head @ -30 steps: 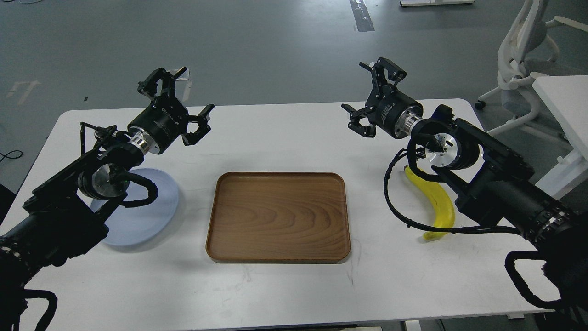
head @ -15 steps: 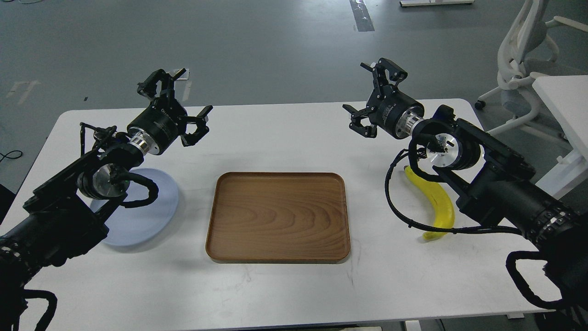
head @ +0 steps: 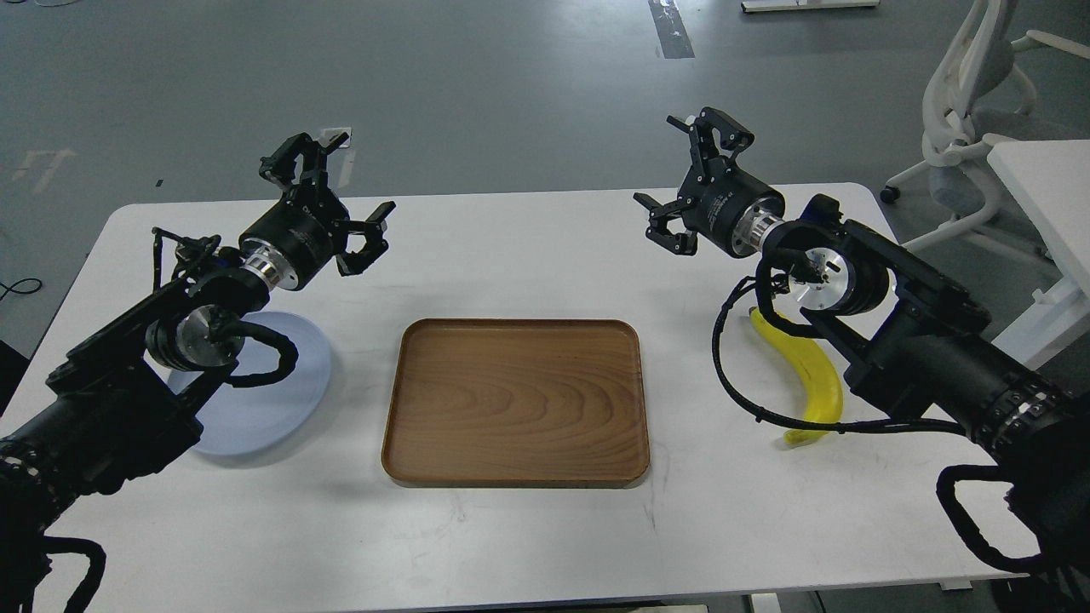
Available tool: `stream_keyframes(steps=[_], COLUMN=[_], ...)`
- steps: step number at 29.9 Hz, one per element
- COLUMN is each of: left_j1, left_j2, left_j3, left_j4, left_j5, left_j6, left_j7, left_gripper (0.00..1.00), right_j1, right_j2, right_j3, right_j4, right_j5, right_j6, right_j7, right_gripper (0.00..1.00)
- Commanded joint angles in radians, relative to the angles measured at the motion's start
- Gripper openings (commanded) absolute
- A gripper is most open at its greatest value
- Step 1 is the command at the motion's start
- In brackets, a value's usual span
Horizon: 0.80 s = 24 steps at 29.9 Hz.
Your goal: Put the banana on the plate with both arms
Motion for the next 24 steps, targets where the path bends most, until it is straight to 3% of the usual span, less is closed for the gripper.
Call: stream_keyframes(steps=[1, 8, 14, 16, 20, 22, 24], left_j1=[0.000, -0.002, -0.009, -0.012, -0.006, 0.001, 0.017], left_j2=[-0.002, -0.002, 0.004, 0.010, 0.078, 0.109, 0.203], left_j3=[0.000, 0.002, 0.002, 0.002, 0.024, 0.044, 0.148], left_j4=[-0.001, -0.006, -0.010, -0.013, -0.162, -0.217, -0.294], left_j5=[0.000, 0.005, 0.202, 0.303, 0.847, 0.972, 1.130], left_j6=[0.000, 0.000, 0.034, 0.092, 0.435, 0.507, 0.561], left_j7=[0.000, -0.003, -0.101, -0.120, -0.150, -0.150, -0.150], left_gripper=[0.98, 0.98, 0.98, 0.98, 0.98, 0.98, 0.98], right_j1=[0.000, 0.003, 0.003, 0.002, -0.003, -0.005, -0.008], right_j2=[0.001, 0.001, 0.001, 0.001, 0.001, -0.001, -0.005], right_j3=[0.000, -0.002, -0.002, -0.002, -0.003, -0.008, -0.022], right_j4=[0.000, 0.000, 0.000, 0.000, 0.000, 0.000, 0.000], right_j5=[0.000, 0.000, 0.000, 0.000, -0.002, -0.002, -0.002], right_j6=[0.000, 0.000, 0.000, 0.000, 0.000, 0.000, 0.000], right_j7=[0.000, 0.000, 0.002, 0.002, 0.003, 0.003, 0.005], right_gripper=[1.00, 1.00, 1.00, 1.00, 1.00, 1.00, 1.00])
